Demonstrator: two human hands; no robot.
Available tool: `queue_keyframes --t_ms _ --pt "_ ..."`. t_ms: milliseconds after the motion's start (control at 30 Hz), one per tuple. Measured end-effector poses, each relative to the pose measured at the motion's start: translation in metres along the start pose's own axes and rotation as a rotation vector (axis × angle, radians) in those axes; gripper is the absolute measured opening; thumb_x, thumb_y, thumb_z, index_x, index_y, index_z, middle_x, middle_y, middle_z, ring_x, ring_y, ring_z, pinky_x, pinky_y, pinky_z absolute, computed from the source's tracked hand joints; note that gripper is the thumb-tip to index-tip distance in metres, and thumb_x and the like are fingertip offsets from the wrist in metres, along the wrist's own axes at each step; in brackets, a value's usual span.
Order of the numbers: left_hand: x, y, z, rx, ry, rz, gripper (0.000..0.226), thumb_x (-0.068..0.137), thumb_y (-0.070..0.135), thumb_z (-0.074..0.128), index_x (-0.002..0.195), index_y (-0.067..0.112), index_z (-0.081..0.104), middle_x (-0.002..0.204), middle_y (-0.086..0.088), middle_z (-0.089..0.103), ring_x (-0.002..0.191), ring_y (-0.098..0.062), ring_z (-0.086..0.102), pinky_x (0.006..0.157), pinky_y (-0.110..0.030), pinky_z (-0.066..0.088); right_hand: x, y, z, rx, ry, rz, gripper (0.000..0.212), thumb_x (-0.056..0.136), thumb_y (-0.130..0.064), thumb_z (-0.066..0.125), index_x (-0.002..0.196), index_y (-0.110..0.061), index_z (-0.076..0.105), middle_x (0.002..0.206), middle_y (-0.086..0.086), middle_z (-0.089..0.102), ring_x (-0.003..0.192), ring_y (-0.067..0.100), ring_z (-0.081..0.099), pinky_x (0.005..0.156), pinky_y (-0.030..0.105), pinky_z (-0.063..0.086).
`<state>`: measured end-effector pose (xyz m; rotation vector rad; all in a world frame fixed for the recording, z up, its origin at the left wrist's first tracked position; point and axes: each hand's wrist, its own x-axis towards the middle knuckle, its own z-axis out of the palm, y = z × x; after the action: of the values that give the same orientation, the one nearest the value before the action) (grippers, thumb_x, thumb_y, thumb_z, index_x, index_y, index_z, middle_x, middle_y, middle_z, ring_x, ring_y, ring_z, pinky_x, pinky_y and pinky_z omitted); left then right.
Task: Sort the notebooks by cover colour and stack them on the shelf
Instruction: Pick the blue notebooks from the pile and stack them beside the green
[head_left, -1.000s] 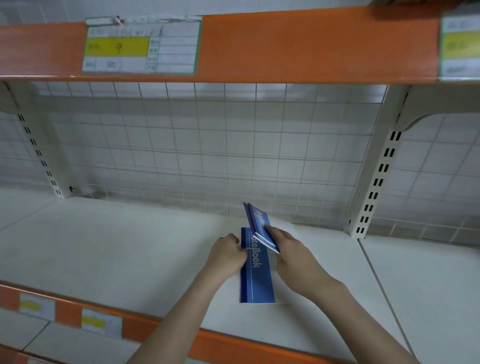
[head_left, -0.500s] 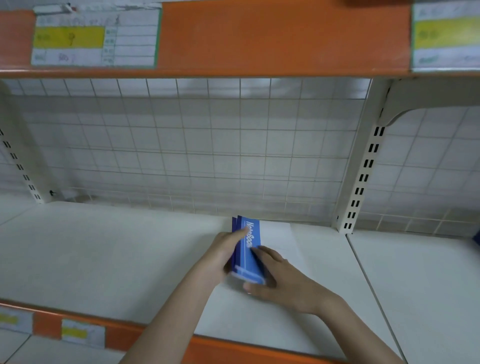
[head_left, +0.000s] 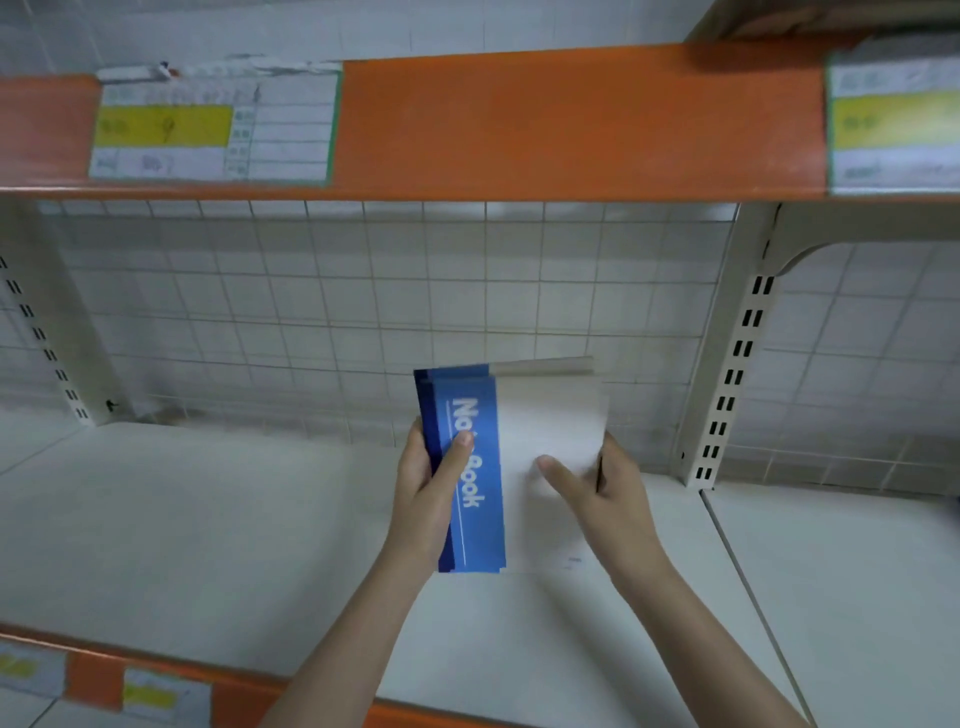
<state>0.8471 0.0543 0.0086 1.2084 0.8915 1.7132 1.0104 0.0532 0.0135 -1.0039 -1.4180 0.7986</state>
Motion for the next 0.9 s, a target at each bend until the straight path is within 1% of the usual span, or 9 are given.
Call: queue_keyframes --t_ms 100,267,433,533,633,733,800,833,900 --pt "-0.002 -0.001 0.0 0.032 0.028 0.021 0.023 0.081 0.029 0.07 0.099 0.018 0.061 0.088 0.002 0.068 0.08 -0.012 0.066 0.068 -0.024 0.054 -0.006 0.004 0.006 0.09 0.007 -0.036 0.023 0.087 -0.015 0.066 0.109 -0.018 0.062 0.102 -0.008 0.071 0.097 0.006 0.065 0.077 0.012 0.047" --pt "-0.01 -0.01 -0.002 0.066 0.037 -0.012 0.022 0.074 0.032 0.069 0.092 0.02 0.064 0.083 0.004 0.069 0.079 -0.013 0.066 0.068 -0.025 0.054 -0.013 0.009 0.013 0.185 0.055 -0.062 0.025 0.083 -0.033 0.062 0.107 -0.024 0.06 0.104 -0.009 0.069 0.1 0.007 0.063 0.084 0.017 0.048" --pt "-0.004 0.001 0.003 0.105 0.076 0.045 0.021 0.066 0.043 0.073 0.079 0.029 0.064 0.075 0.005 0.066 0.069 -0.012 0.064 0.06 -0.023 0.053 -0.005 -0.004 0.011 0.182 0.105 -0.173 0.016 0.087 -0.042 0.055 0.095 -0.028 0.053 0.081 -0.021 0.053 0.076 0.0 0.049 0.073 0.007 0.038" --pt "0.01 0.025 0.017 0.149 0.159 0.158 0.022 0.071 0.051 0.061 0.07 0.03 0.06 0.064 0.009 0.059 0.062 -0.013 0.056 0.056 -0.026 0.046 0.01 -0.022 0.011 0.17 0.166 -0.237 0.029 0.083 -0.047 0.049 0.104 -0.027 0.054 0.075 -0.026 0.046 0.072 -0.004 0.043 0.071 0.005 0.035" --pt "0.027 0.038 0.029 0.143 0.27 0.189 0.037 0.083 0.052 0.052 0.058 0.024 0.057 0.06 0.005 0.055 0.064 -0.023 0.051 0.064 -0.038 0.039 0.028 -0.038 0.014 0.224 0.209 -0.161 0.03 0.086 -0.048 0.05 0.08 -0.022 0.064 0.073 -0.022 0.061 0.077 -0.013 0.053 0.07 -0.001 0.034" --pt "0.03 0.034 0.035 0.131 0.323 0.164 0.04 0.091 0.033 0.056 0.053 0.021 0.049 0.052 0.008 0.05 0.059 -0.024 0.041 0.061 -0.038 0.034 0.037 -0.036 0.017 0.241 0.245 -0.071 0.021 0.085 -0.032 0.06 0.069 -0.019 0.063 0.065 -0.02 0.061 0.068 -0.011 0.053 0.068 0.007 0.038" --pt "0.027 0.031 0.036 0.15 0.337 0.175 0.039 0.089 0.029 0.054 0.055 0.017 0.039 0.051 -0.004 0.038 0.056 -0.029 0.033 0.057 -0.038 0.03 0.036 -0.033 0.019 0.228 0.263 -0.063 0.013 0.077 -0.027 0.057 0.067 -0.02 0.062 0.062 -0.019 0.059 0.058 -0.005 0.048 0.059 0.008 0.035" --pt "0.028 0.03 0.036 0.154 0.339 0.176 0.04 0.087 0.032 0.052 0.057 0.014 0.033 0.056 -0.017 0.031 0.056 -0.032 0.029 0.056 -0.038 0.028 0.036 -0.034 0.02 0.221 0.269 -0.067 0.013 0.075 -0.026 0.053 0.065 -0.021 0.061 0.059 -0.018 0.057 0.055 -0.004 0.046 0.055 0.008 0.034" --pt "0.028 0.029 0.035 0.15 0.334 0.154 0.047 0.083 0.045 0.051 0.061 0.009 0.03 0.062 -0.024 0.026 0.059 -0.031 0.028 0.056 -0.038 0.026 0.037 -0.033 0.021 0.209 0.275 -0.08 0.018 0.078 -0.028 0.051 0.064 -0.021 0.06 0.057 -0.018 0.055 0.053 -0.003 0.045 0.052 0.007 0.032"
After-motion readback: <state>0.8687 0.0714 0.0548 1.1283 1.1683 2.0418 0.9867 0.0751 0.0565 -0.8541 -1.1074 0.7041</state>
